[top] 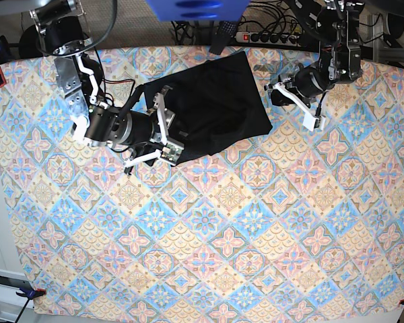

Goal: Fold the T-shirt properly
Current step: 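Fold the grasped end over the strip toward the left gripper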

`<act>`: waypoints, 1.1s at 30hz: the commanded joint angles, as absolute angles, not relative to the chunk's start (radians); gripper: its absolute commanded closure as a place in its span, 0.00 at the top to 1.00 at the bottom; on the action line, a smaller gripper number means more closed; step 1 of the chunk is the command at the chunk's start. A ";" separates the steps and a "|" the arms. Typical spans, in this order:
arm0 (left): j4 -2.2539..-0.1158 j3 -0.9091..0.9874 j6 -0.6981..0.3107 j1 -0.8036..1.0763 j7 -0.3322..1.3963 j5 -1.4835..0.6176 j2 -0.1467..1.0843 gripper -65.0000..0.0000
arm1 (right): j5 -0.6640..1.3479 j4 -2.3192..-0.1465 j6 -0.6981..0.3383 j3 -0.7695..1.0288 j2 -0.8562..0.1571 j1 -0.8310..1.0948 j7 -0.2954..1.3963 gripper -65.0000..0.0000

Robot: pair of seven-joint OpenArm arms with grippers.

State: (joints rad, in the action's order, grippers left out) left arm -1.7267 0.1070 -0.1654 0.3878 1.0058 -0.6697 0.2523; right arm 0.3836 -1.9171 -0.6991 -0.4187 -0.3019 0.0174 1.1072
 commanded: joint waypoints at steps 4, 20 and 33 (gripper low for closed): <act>-1.744 0.110 -0.171 0.384 0.998 -0.680 0.262 0.09 | 0.401 -1.933 -0.698 -0.450 -0.309 0.004 1.090 0.39; -1.750 0.110 -0.171 0.384 0.998 -0.682 0.262 0.09 | 0.398 -1.894 -0.698 -0.475 -0.306 0.004 1.089 0.41; -1.750 0.110 -0.171 0.384 0.998 -0.684 0.265 0.08 | 0.403 -1.913 -0.698 -0.559 -0.344 0.027 1.104 0.08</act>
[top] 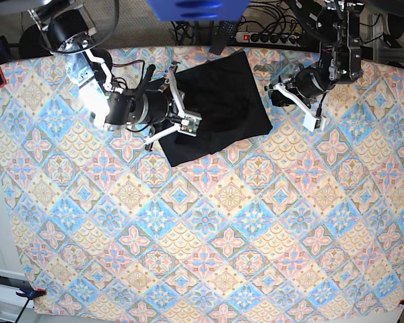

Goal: Fold the T-shirt properly
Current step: 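Fold the grasped end over the strip toward the left gripper, then release the right gripper and move the left gripper onto the bundle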

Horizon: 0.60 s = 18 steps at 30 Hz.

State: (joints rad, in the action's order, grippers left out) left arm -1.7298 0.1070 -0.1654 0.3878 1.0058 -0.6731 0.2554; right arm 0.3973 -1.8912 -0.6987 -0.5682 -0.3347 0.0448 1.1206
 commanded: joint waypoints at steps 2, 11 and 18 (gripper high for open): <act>-1.750 0.110 -0.171 0.384 0.998 -0.684 0.266 0.08 | 0.403 -1.933 -0.698 -0.605 -0.369 0.027 1.104 0.08; -1.750 0.110 -0.173 0.364 0.998 -0.680 0.269 0.09 | 0.403 -1.948 -0.698 -0.731 -0.529 0.070 1.104 0.08; -1.748 0.108 -0.173 0.340 0.998 -0.680 0.288 0.09 | 0.395 -1.948 -0.698 -0.877 -0.572 0.067 1.102 0.08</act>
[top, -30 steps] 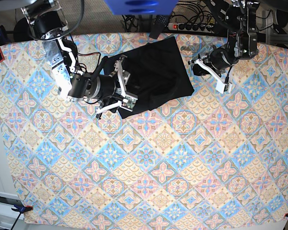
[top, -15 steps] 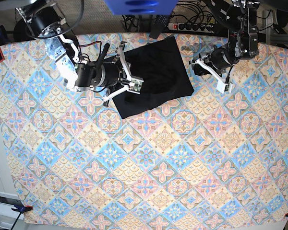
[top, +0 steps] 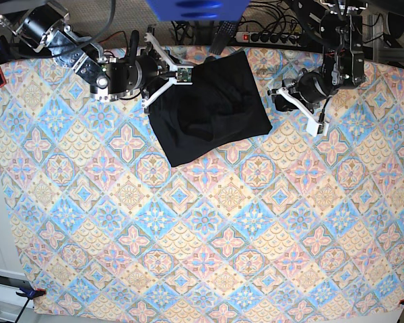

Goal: Fold the T-shirt properly
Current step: 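Release the right gripper and move the left gripper onto the bundle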

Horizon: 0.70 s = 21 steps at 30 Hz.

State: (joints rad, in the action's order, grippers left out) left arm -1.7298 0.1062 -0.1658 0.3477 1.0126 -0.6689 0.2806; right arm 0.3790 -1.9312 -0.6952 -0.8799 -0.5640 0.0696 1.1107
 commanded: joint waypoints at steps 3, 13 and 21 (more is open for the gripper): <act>-1.748 0.108 -0.173 0.337 0.998 -0.680 0.288 0.09 | 0.338 -1.948 -0.698 -0.894 -0.572 0.071 1.101 0.10; -1.951 0.104 -0.177 0.392 0.998 -0.685 0.289 0.09 | 0.309 -1.968 -0.698 -0.886 -0.570 0.067 1.101 0.30; -2.063 0.104 -0.223 0.429 1.003 -0.765 0.285 0.13 | 0.306 -1.966 -0.698 -0.845 -0.568 0.070 1.099 0.30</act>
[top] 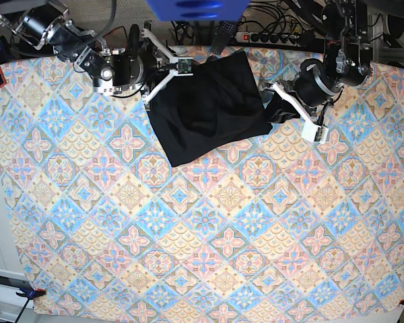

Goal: Fold the T-shirt properly
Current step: 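Release the right gripper and move the left gripper onto the bundle, then grasp the black bundle's edge with the left gripper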

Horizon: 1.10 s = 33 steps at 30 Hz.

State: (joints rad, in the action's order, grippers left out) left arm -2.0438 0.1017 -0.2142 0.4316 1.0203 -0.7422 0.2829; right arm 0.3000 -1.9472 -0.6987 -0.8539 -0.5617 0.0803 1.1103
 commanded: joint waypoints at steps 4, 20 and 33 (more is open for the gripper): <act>-2.063 0.102 -0.222 0.409 1.004 -0.771 0.286 0.31 | 0.306 -1.966 -0.698 -0.805 -0.568 0.070 1.099 0.30; -2.020 -0.305 -0.237 0.180 1.006 -0.536 0.503 0.58 | 0.306 -1.965 -0.698 -0.776 -0.565 0.067 1.098 0.30; -2.043 -0.449 -0.306 0.117 1.006 -0.499 0.664 0.58 | 0.306 -1.960 -0.698 -0.742 -0.544 0.067 1.098 0.30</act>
State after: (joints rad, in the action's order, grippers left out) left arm -2.0235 -0.4541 -0.3042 0.1265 1.0187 -0.4938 0.6502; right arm 0.2955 -1.9469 -0.6956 -0.7486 -0.5396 0.0761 1.1118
